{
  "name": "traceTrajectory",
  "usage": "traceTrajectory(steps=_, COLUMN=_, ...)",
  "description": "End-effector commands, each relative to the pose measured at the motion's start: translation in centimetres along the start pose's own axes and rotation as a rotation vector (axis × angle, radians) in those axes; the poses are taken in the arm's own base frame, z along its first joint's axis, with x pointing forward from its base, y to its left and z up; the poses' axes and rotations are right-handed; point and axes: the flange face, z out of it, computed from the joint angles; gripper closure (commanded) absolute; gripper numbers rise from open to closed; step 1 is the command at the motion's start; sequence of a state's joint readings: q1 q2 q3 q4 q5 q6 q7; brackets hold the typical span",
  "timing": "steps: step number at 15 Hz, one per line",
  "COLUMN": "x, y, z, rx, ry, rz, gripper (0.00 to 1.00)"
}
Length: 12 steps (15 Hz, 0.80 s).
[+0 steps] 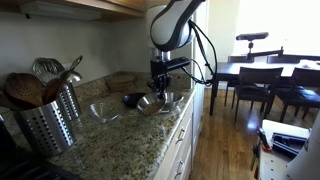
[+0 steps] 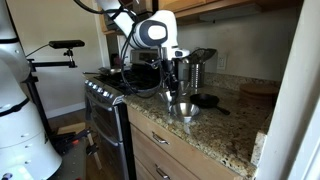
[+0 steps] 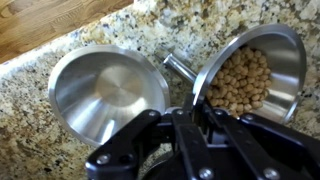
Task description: Pour the contents from the left bowl into the right bowl
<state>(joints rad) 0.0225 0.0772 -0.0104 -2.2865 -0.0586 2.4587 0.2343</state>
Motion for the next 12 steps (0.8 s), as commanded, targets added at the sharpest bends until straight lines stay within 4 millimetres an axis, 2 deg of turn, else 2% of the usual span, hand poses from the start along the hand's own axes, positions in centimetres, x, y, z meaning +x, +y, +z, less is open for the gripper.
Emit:
traceTrajectory(steps=1, x=-0.9, y=1.4, z=-2.0, rx=-0.002, ry=0.026, rz=0.018, gripper=0.92)
traceTrajectory(steps=12, x=-1.1, y=7.1, z=-4.0, rx=-0.063, ry=0.057, rz=0.103, gripper=0.92)
